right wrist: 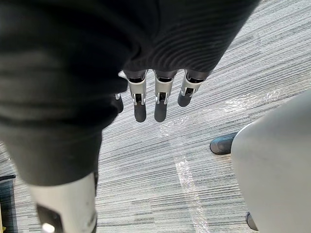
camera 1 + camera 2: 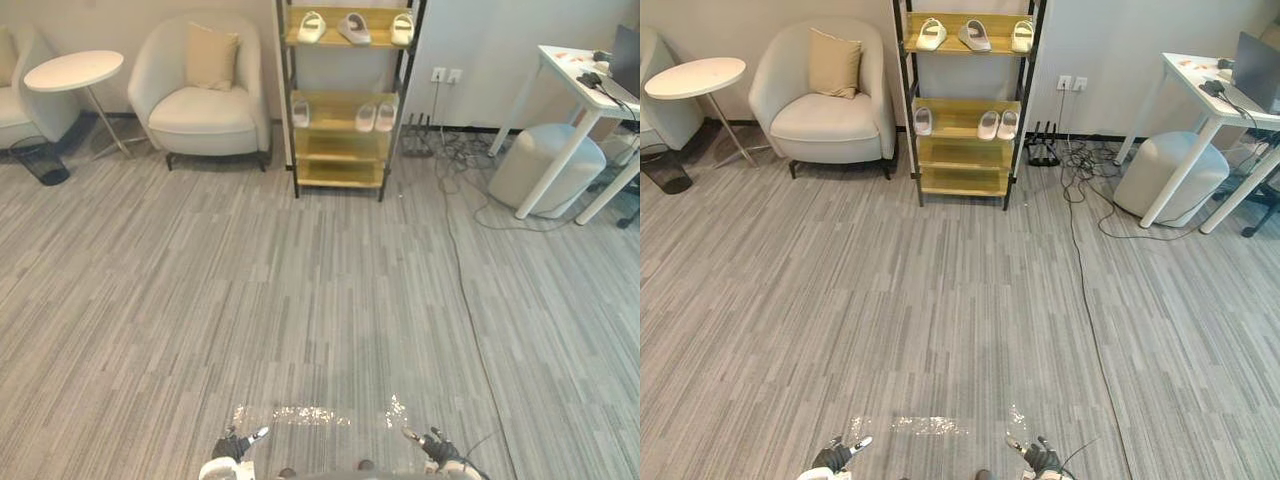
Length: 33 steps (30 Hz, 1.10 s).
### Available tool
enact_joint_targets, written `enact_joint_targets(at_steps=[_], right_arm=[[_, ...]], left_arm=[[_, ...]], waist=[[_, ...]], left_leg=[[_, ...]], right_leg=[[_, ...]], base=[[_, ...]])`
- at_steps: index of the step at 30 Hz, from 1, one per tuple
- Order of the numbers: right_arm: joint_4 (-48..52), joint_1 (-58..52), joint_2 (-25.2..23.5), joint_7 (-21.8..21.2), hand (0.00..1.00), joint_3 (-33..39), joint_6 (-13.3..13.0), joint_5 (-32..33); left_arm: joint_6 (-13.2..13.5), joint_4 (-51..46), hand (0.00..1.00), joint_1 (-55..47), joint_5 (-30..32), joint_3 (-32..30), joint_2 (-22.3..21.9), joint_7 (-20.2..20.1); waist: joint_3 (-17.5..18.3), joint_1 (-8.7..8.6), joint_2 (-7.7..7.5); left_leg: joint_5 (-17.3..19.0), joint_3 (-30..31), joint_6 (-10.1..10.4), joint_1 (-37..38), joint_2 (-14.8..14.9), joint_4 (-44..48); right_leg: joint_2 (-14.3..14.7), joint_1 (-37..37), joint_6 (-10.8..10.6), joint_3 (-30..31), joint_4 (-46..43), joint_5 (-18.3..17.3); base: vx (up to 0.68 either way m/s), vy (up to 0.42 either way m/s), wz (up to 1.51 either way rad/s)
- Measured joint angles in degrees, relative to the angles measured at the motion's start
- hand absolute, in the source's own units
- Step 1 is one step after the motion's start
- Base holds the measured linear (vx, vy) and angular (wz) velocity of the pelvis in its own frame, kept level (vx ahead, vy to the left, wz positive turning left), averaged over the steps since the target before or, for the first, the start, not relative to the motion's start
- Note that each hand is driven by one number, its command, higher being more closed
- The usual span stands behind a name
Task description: Organize the slippers on the shoe rack
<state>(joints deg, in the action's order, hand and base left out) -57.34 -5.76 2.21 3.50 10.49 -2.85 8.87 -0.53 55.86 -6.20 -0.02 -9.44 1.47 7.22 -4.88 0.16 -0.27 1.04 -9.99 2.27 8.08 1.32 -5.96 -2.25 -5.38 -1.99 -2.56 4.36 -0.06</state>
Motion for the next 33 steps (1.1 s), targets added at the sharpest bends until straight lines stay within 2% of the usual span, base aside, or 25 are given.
enact_joint_targets(at_steps=[6, 9, 11, 12, 13, 14, 15, 16, 17, 18, 19, 20, 21, 22, 23, 24, 25, 26, 27, 28, 29, 30, 31, 32, 33], right_arm=[[0.2, 0.05, 0.06, 0.0, 0.0, -0.01, -0.02, 0.19], [0.38, 0.06, -0.07, 0.0, 0.0, -0.02, -0.11, 0.66], [2.78, -0.86, -0.58, 0.0, 0.0, -0.05, -0.2, 2.45], [3.12, -1.21, -0.64, 0.0, 0.0, -0.05, -0.28, 2.48], [4.52, -1.63, -1.38, 0.13, 0.0, 0.0, -0.34, 2.54], [5.7, -2.11, -1.71, 0.05, 0.0, -0.17, -0.49, 2.48], [7.61, -2.95, -1.67, 0.05, 0.0, -1.13, -0.58, 2.46], [7.88, -2.95, -1.39, 0.07, 0.0, -1.44, -0.57, 2.47], [8.97, -3.03, -0.93, 0.18, 0.0, -2.2, -0.48, 2.5], [9.09, -2.93, -1.0, 0.45, 0.0, -2.21, -0.44, 2.5], [9.01, -2.71, -1.01, 0.5, 0.0, -2.21, -0.42, 2.51], [8.94, -1.61, -1.14, 0.63, 0.0, -2.23, -0.29, 2.51], [8.92, -1.21, -1.27, 0.65, 0.0, -2.32, -0.22, 2.51], [8.76, -0.41, -1.61, 0.71, 0.0, -2.46, -0.06, 2.5], [8.57, -0.08, -1.71, 0.76, 0.0, -2.44, -0.06, 2.51], [6.88, 0.85, -1.53, 0.85, 0.0, -2.44, -0.16, 2.5], [6.29, 1.2, -1.42, 0.86, 0.0, -2.44, -0.1, 2.5], [5.92, 1.19, -2.01, 0.82, 0.0, -2.47, 0.01, 2.47], [5.91, 1.08, -2.48, 0.81, 0.0, -2.47, 0.05, 2.48], [6.44, -0.73, -4.22, 0.65, 0.0, -2.68, -0.06, 2.41], [6.38, -1.09, -4.45, 0.51, 0.0, -2.71, -0.03, 2.41], [6.65, -1.23, -4.64, 0.07, 0.0, -2.69, -0.11, 2.33], [6.77, -1.14, -4.37, -0.13, 0.0, -2.71, -0.11, 2.33], [6.9, -1.15, -4.32, -0.16, 0.0, -2.69, -0.11, 2.32], [7.96, -1.41, -4.14, -0.23, 0.0, -2.63, -0.15, 2.29]], left_arm=[[-0.02, 0.0, 0.0, 0.28, 0.0, 0.3, 0.01, 0.04], [-0.05, -0.21, 0.0, 1.01, -0.02, -0.23, 0.18, 0.06], [-0.21, -1.49, 0.0, 1.0, -0.04, -1.31, 0.18, 0.11], [-0.24, -1.72, 0.0, 0.92, -0.03, -1.49, 0.05, 0.11], [-0.28, -2.69, 0.0, 0.81, 0.02, -2.63, -0.17, 0.03], [-0.36, -4.76, 0.0, 1.16, 0.0, -4.21, -0.47, 0.08], [-0.3, -7.18, 0.0, 0.54, 0.0, -5.03, -1.59, 0.18], [-0.26, -7.63, 0.0, 0.25, 0.0, -5.11, -1.85, 0.18], [-0.26, -9.2, 0.0, -0.33, -0.12, -5.24, -2.24, 0.19], [-0.2, -9.67, 0.0, -0.24, -0.09, -5.07, -2.31, 0.25], [-0.13, -9.67, 0.0, -0.21, -0.08, -4.97, -2.45, 0.26], [-0.08, -9.66, 0.0, -0.2, -0.11, -4.66, -2.49, 0.28], [-0.06, -9.66, 0.0, -0.23, -0.11, -4.44, -2.52, 0.28], [0.16, -9.83, 0.0, -0.05, -0.11, -3.95, -2.42, 0.3], [0.23, -9.81, 0.0, -0.06, -0.11, -3.57, -2.31, 0.31], [0.3, -9.47, 0.0, -0.28, -0.18, -2.1, -2.25, 0.3], [0.32, -9.18, 0.0, -0.34, -0.26, -1.86, -2.37, 0.31], [0.48, -8.79, 0.0, -0.19, -0.53, -1.97, -2.1, 0.22], [0.48, -8.8, 0.0, -0.16, -0.51, -1.99, -1.78, 0.19], [0.43, -8.19, 0.0, -0.08, -0.11, -1.72, -0.42, 0.19], [0.58, -7.93, 0.0, -0.11, -0.1, -1.64, -0.1, 0.19], [0.43, -7.63, 0.0, 0.05, -0.12, -1.14, 1.0, 0.26], [-0.08, -6.45, 0.0, 0.45, -0.2, 0.03, 1.86, 0.34], [-0.23, -6.17, 0.0, 0.5, -0.19, 0.15, 1.92, 0.36], [-0.32, -5.77, 0.0, 0.49, -0.23, 0.16, 1.76, 0.4]], waist=[[-0.39, -0.02, 0.08], [-1.05, 0.03, -0.36], [-1.88, 0.06, -0.43], [-1.93, 0.06, -0.37], [-2.45, 0.05, -0.59], [-3.0, 0.11, -1.54], [-3.32, 0.84, -0.7], [-3.32, 1.06, -0.31], [-3.64, 1.78, -0.12], [-3.42, 2.3, -0.03], [-3.42, 2.33, -0.01], [-3.66, 2.46, -0.01], [-3.65, 2.63, -0.01], [-3.6, 3.35, -0.34], [-3.61, 3.44, -0.4], [-3.01, 3.64, 0.29], [-2.74, 3.76, 0.78], [-2.08, 4.69, 0.35], [-1.93, 4.81, -0.32], [-1.02, 4.7, -3.04], [-0.99, 4.73, -3.57], [-1.3, 4.31, -4.97], [-1.74, 3.27, -4.85], [-1.77, 3.17, -4.88], [-1.89, 3.07, -4.69]], left_leg=[[0.49, -0.68, 0.4, -0.16, 0.41, 0.03], [2.87, -1.35, 1.5, -1.79, 1.45, 2.63], [8.49, -1.47, 2.09, -5.81, 3.95, 14.17], [9.06, -1.62, 2.34, -6.15, 4.24, 15.4], [9.91, -2.46, 2.46, -7.44, 5.0, 20.61], [9.91, -4.45, 2.14, -12.35, 6.7, 32.94], [8.58, -4.04, 0.27, -17.38, 9.63, 45.6], [7.96, -3.67, -0.21, -18.48, 10.33, 48.22], [5.31, -2.62, -0.73, -23.19, 12.08, 57.36], [8.17, -1.51, -0.36, -25.31, 11.63, 58.5], [8.98, -1.53, -0.71, -25.65, 11.27, 57.54], [11.2, -2.22, -0.65, -26.79, 9.32, 52.32], [11.51, -2.6, -0.53, -27.36, 8.27, 48.86], [10.99, -3.27, -0.2, -28.5, 5.56, 40.23], [10.3, -3.27, 0.29, -28.67, 4.59, 37.19], [5.88, -2.12, 0.39, -28.62, 1.77, 25.34], [5.21, -1.69, -0.3, -28.62, 1.57, 22.98], [1.21, -0.44, -2.74, -28.23, 0.99, 23.61], [1.81, -0.76, -2.72, -27.95, 0.68, 23.92], [4.34, -1.93, -2.99, -24.79, -1.09, 23.67], [5.19, -2.05, -3.23, -23.84, -1.48, 23.71], [7.49, -1.94, -3.8, -20.16, -3.02, 23.87], [9.68, -1.42, -4.17, -17.06, -3.49, 24.27], [10.42, -1.16, -4.24, -15.83, -3.55, 24.26], [12.22, -0.45, -4.33, -11.24, -3.5, 22.93]], right_leg=[[0.48, 0.51, 0.24, 0.58, -0.18, -0.22], [1.2, 2.2, 1.0, 0.99, -3.56, -2.53], [1.81, 3.47, 1.79, 0.66, -8.52, -6.73], [1.92, 3.46, 1.89, 0.62, -8.86, -7.2], [1.92, 3.51, 2.31, 0.59, -9.86, -8.45], [1.64, 3.33, 3.01, 0.66, -11.7, -9.93], [2.87, 3.03, 4.37, 1.5, -13.39, -11.1], [3.3, 2.9, 4.67, 1.85, -13.67, -11.36], [4.2, 1.78, 5.75, 3.6, -14.0, -12.45], [3.86, 0.97, 6.32, 5.19, -14.24, -13.48], [3.72, 0.74, 6.41, 5.85, -14.11, -13.65], [2.82, -0.38, 6.82, 7.59, -13.3, -13.96], [2.15, -0.84, 6.64, 7.98, -12.91, -13.81], [0.85, -1.48, 6.82, 9.33, -11.96, -14.11], [0.39, -1.92, 6.85, 9.49, -11.32, -14.15], [0.02, -2.88, 6.6, 10.36, -9.36, -14.27], [0.38, -3.01, 6.13, 10.67, -9.46, -14.58], [0.15, -3.72, 4.28, 11.52, -11.76, -16.9], [-0.08, -3.58, 4.06, 11.57, -12.82, -17.2], [-1.48, -0.2, 2.44, 10.94, -24.46, -17.96], [-1.58, 1.09, 1.06, 10.86, -28.93, -17.95], [-2.4, 6.28, -7.68, 10.48, -44.41, -14.39], [-2.85, 10.3, -13.34, 9.95, -56.35, -11.76], [-3.05, 11.76, -12.63, 9.14, -60.01, -11.76], [-4.27, 16.1, -8.08, 5.02, -67.47, -12.62]], base=[[0.0, 0.0, -0.06], [0.0, -0.042, -0.11], [0.05, -0.089, -0.04], [0.09, -0.052, 0.05], [0.07, -0.06, 0.05], [0.13, -0.135, -0.14], [0.12, -0.133, -0.26], [0.19, -0.106, -0.46], [0.22, -0.04, -0.54], [0.23, -0.024, -0.56], [0.28, -0.001, -0.63], [0.26, 0.022, -0.49], [0.44, 0.1, -0.67], [0.39, 0.122, -0.42], [0.59, 0.225, -0.55], [0.36, 0.15, -0.42], [0.56, 0.222, -0.74], [0.29, 0.106, -0.54], [0.6, 0.179, -0.5], [0.42, 0.101, -0.17], [0.76, 0.21, -0.09], [0.57, 0.163, 0.15], [0.68, 0.176, 0.23], [0.56, 0.103, 0.27], [0.55, 0.088, 0.13]])
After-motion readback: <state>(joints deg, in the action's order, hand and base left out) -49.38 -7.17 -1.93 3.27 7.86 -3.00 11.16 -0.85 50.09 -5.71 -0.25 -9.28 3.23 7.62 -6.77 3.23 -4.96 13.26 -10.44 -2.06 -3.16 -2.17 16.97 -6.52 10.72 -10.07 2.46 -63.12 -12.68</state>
